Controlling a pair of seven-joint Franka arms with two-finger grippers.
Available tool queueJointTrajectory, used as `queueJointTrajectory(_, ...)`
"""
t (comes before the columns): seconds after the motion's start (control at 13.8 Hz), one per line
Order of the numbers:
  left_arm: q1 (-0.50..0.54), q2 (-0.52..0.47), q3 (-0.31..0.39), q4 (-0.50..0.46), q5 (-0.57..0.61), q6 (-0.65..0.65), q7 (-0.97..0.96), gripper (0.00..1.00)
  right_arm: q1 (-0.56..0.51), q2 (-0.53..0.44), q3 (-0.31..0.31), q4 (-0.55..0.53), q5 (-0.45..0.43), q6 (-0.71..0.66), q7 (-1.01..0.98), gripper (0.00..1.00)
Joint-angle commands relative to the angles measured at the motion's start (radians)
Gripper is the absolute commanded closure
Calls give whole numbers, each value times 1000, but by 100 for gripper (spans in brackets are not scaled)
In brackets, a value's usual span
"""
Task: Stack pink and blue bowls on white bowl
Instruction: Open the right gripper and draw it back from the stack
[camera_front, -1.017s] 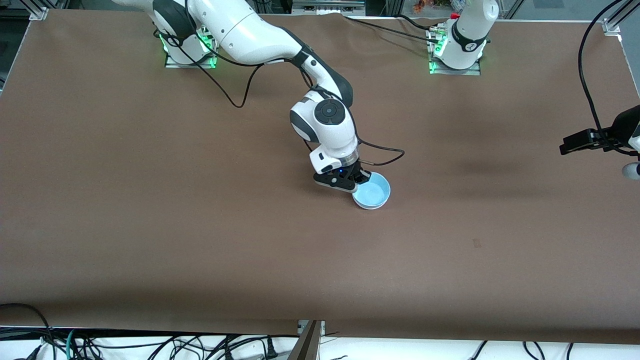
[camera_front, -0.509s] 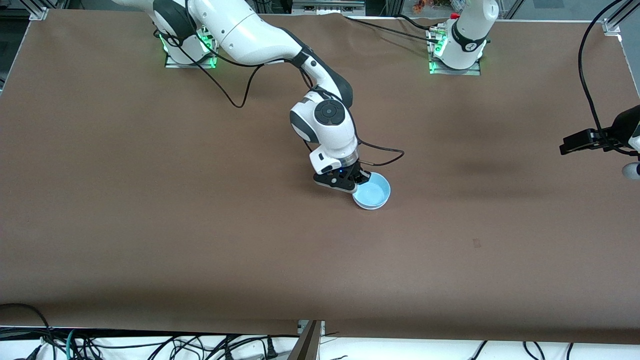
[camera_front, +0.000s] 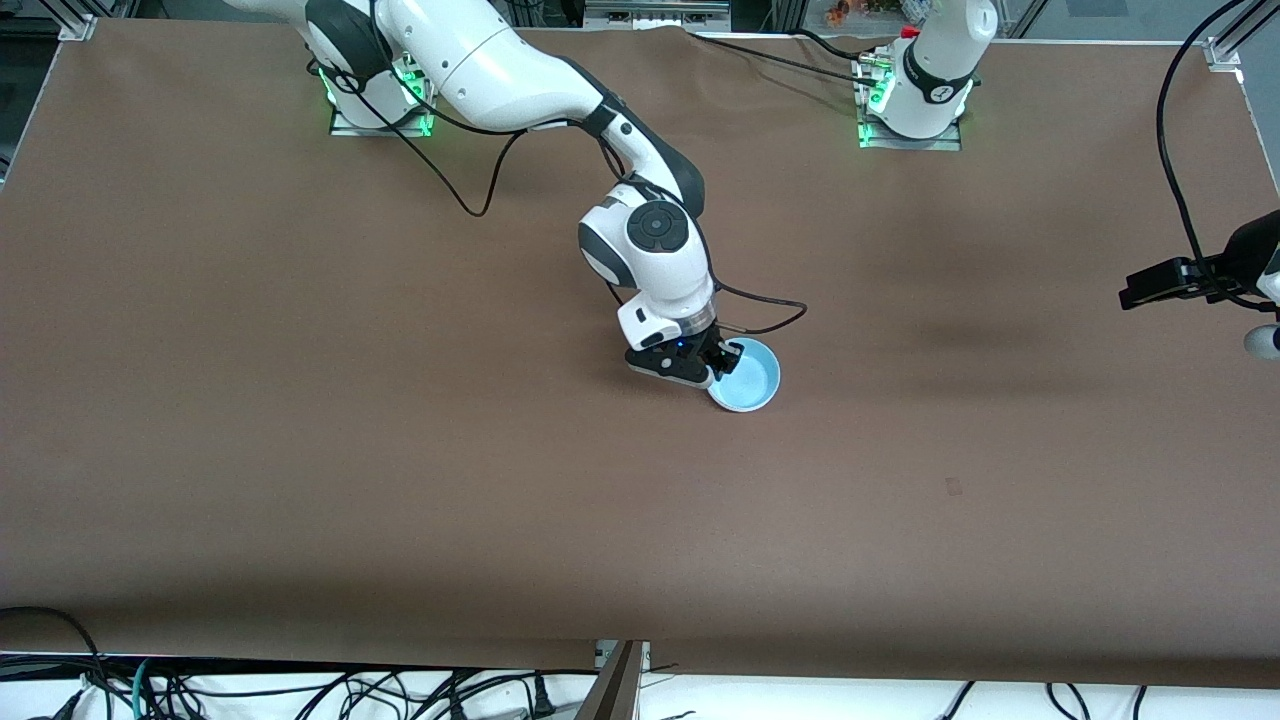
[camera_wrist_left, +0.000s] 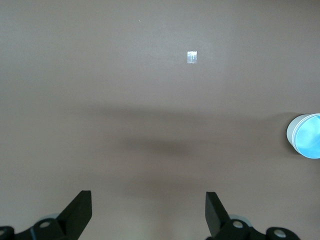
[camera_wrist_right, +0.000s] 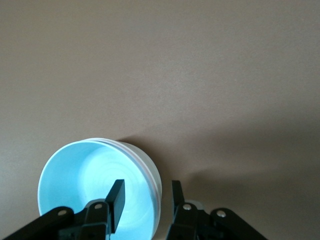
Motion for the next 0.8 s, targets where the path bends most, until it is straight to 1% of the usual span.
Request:
queueJointTrajectory(0.0,6,2,-3,14,11,-16,24,0,-49,-2,15,82,-8,-118,-17,55)
queueJointTrajectory(0.07,6,2,-3,14,10,-16,24,0,-73,-16,21,125,-2,-193,-38,55)
queueJointTrajectory(0.22,3,2,-4,15,10,-18,23,0,-147,-63,70,173,20,-313,-95,55)
queueJointTrajectory(0.36,2,2,-4,15,11,-19,23,0,-243,-138,131,175,29,-411,-166,55)
queueJointTrajectory(0.58,3,5,-4,15,10,-19,23,0,-421,-241,225,175,31,-569,-340,55)
queueJointTrajectory(0.65,3,5,-4,15,11,-19,23,0,-479,-269,248,175,34,-615,-400,55)
queueJointTrajectory(0.73,3,5,-4,15,10,-19,23,0,-519,-298,254,175,34,-659,-455,55)
